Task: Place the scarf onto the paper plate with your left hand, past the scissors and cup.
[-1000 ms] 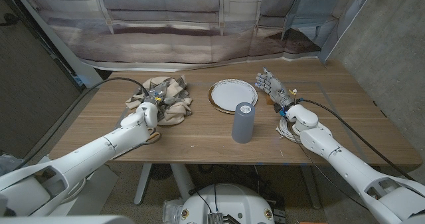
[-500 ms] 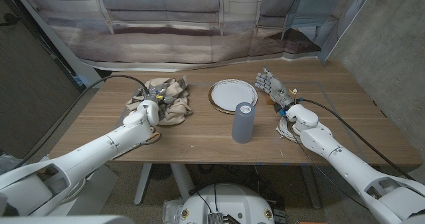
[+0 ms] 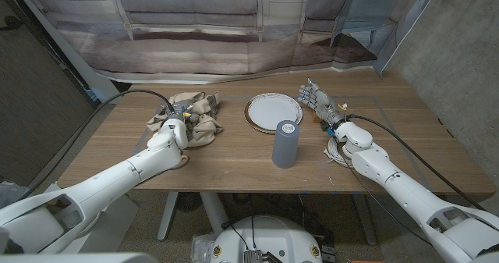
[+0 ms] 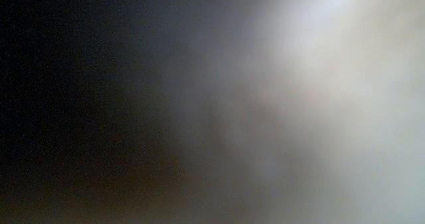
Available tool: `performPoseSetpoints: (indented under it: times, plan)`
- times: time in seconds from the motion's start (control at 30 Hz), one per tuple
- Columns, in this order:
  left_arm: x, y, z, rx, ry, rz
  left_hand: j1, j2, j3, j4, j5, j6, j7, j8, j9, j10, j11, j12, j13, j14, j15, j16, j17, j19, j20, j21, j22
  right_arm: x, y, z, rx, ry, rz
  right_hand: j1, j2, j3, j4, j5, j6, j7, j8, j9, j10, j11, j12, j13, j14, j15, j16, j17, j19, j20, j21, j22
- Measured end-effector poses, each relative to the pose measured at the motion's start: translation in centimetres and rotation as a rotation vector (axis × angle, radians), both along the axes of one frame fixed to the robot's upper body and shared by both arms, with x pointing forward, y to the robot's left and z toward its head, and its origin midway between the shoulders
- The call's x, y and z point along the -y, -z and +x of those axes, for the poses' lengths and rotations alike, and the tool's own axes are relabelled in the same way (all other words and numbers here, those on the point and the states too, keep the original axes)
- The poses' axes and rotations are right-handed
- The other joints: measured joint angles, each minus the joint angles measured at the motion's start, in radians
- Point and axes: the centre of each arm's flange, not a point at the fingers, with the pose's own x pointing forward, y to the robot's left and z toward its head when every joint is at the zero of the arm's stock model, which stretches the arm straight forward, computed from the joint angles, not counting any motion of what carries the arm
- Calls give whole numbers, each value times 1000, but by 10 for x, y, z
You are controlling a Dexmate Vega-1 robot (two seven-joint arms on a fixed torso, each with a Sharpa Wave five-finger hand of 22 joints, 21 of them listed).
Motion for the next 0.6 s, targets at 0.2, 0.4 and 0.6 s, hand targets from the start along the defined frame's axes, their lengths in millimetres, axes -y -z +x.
performPoseSetpoints:
  times: [0.2,0.4,0.6]
  plan:
    - [-2,3,-1,39,-17,-17,122,23,52,-4,-62,61,1,49,24,93,-8,47,44,41,-2,50,2,-2,-2,57,17,-2,-1,-1,3,-1,-3,0,0,0,0,0,0,0,0,0,0,0,0,0,0,0,0,0,0,0,0,0]
    - [-5,2,-3,100,-35,-58,177,24,74,8,-80,88,-43,80,46,166,-18,95,108,149,-5,98,2,102,-34,166,17,-3,-3,-2,5,0,-4,0,0,-4,-4,0,0,0,0,0,0,0,0,0,0,0,0,0,0,0,0,0]
    - [-6,-1,-5,135,-37,-78,198,22,78,12,-80,168,-27,118,51,193,-26,113,142,185,-5,113,2,128,-55,194,8,-3,-3,-3,5,0,-6,0,0,-4,-4,0,0,0,0,0,0,0,0,0,0,0,0,0,0,0,-7,0]
